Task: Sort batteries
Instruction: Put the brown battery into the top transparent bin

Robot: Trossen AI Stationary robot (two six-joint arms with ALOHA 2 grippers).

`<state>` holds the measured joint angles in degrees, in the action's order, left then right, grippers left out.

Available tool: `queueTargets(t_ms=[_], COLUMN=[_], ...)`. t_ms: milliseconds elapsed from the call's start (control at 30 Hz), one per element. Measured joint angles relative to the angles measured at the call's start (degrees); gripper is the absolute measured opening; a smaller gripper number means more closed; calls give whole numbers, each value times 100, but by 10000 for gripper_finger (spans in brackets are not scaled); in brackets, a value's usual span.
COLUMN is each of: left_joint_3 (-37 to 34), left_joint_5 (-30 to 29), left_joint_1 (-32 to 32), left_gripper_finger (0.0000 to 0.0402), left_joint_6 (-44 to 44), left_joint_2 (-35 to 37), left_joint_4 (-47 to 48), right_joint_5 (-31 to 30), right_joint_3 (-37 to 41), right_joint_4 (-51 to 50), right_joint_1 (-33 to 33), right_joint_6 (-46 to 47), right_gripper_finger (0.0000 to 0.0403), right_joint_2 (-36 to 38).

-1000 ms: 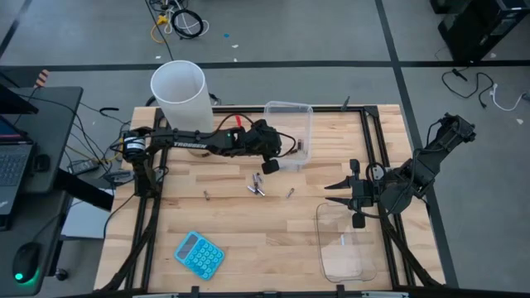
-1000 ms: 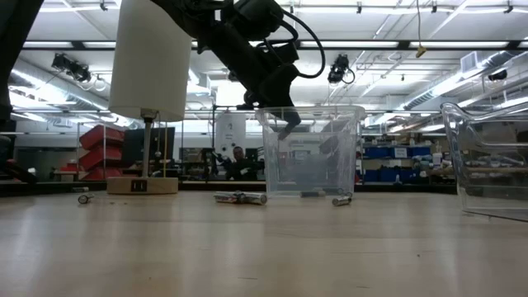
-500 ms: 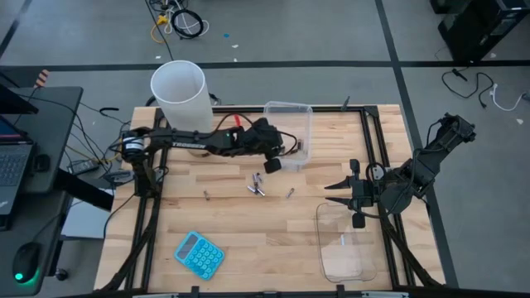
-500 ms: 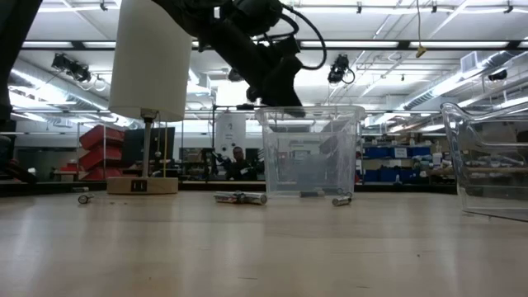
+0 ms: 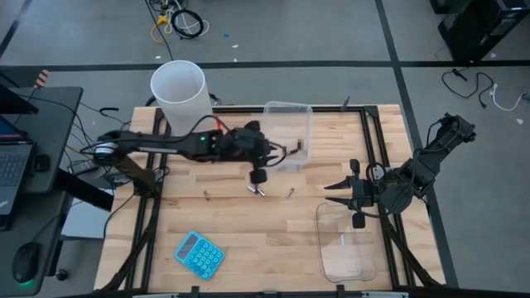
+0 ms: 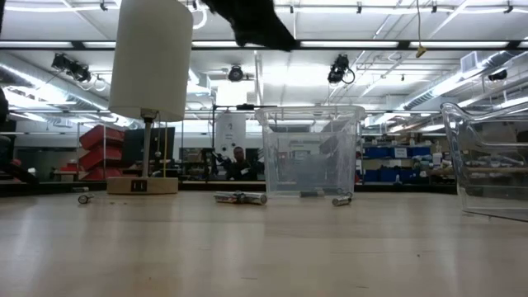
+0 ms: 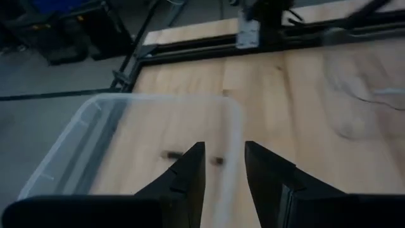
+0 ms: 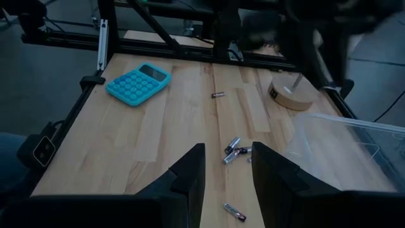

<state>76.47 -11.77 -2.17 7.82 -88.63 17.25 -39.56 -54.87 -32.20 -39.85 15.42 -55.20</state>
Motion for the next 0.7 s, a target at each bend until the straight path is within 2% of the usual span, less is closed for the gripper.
queueTargets(t_ms=[200, 400, 600, 700], left_joint_3=[0, 0, -4, -9], left_joint_5=[-201, -432, -475, -840], left_joint_1=[556, 1192, 1831, 2072], left_gripper_finger=[113, 113, 113, 113], left_joint_6=[-677, -1659, -2910, -3721], left_joint_2=[501, 636, 620, 619], left_joint_4=[1402, 2652, 4101, 4831], right_joint_5=[1, -1, 0, 0], right_joint_3=[0, 0, 0, 0], right_joint_4=[-1, -1, -5, -5], right_joint_1=[0, 2, 29, 66], right_joint_6=[-24, -57, -83, -106], right_gripper_finger=[115, 115, 115, 115], right_joint_2=[0, 0, 0, 0])
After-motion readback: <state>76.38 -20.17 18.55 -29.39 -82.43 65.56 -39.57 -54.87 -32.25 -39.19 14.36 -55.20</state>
